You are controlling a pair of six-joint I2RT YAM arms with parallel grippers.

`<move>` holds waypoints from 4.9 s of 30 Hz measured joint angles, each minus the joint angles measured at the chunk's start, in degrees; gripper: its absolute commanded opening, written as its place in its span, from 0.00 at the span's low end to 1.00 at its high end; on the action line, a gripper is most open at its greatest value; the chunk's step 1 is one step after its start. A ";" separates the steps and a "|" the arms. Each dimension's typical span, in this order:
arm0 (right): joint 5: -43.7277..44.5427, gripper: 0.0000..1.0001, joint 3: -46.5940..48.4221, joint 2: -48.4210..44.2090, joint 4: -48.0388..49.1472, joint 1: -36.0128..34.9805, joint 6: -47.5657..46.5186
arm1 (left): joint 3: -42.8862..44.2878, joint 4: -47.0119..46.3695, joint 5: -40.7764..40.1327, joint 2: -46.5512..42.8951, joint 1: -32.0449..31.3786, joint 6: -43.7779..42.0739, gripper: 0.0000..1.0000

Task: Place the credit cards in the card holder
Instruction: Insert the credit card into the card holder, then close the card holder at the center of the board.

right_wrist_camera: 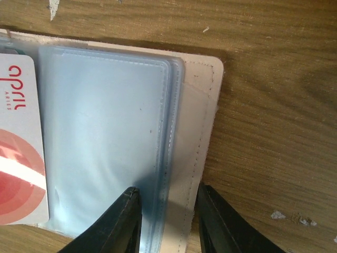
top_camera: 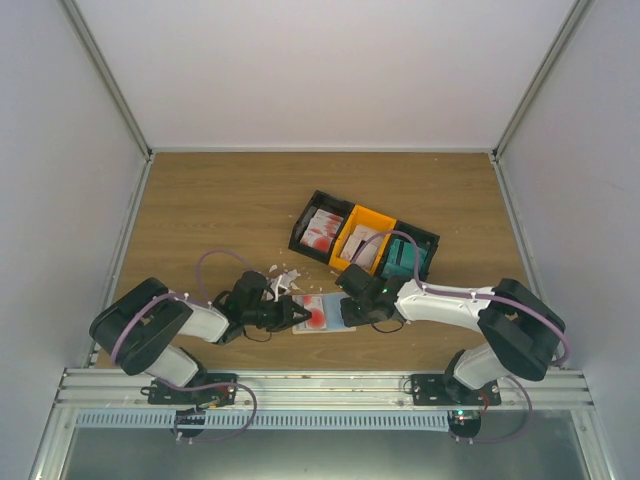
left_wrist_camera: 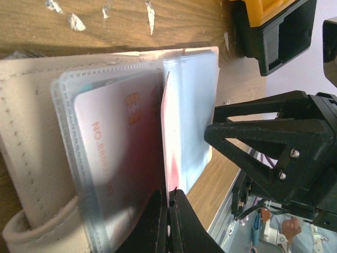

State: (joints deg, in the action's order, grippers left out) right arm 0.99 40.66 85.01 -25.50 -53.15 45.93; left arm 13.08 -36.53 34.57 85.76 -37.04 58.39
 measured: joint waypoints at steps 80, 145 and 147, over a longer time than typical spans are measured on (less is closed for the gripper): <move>-1.16 0.25 -2.36 -0.68 6.64 0.00 1.29 | 13.09 23.17 -8.98 0.61 -7.61 -12.94 0.09; -13.38 0.63 -12.87 -14.60 13.42 12.33 -0.28 | 28.63 50.53 -21.64 -2.43 -11.58 -17.35 0.52; -13.62 0.64 -12.52 -14.82 12.72 12.33 -0.37 | 28.87 52.28 -22.14 -3.02 -11.58 -16.87 0.55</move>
State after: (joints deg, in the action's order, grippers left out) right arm -12.62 28.14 70.19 -12.78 -40.82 45.56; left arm 41.95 15.75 12.43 82.74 -48.62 41.52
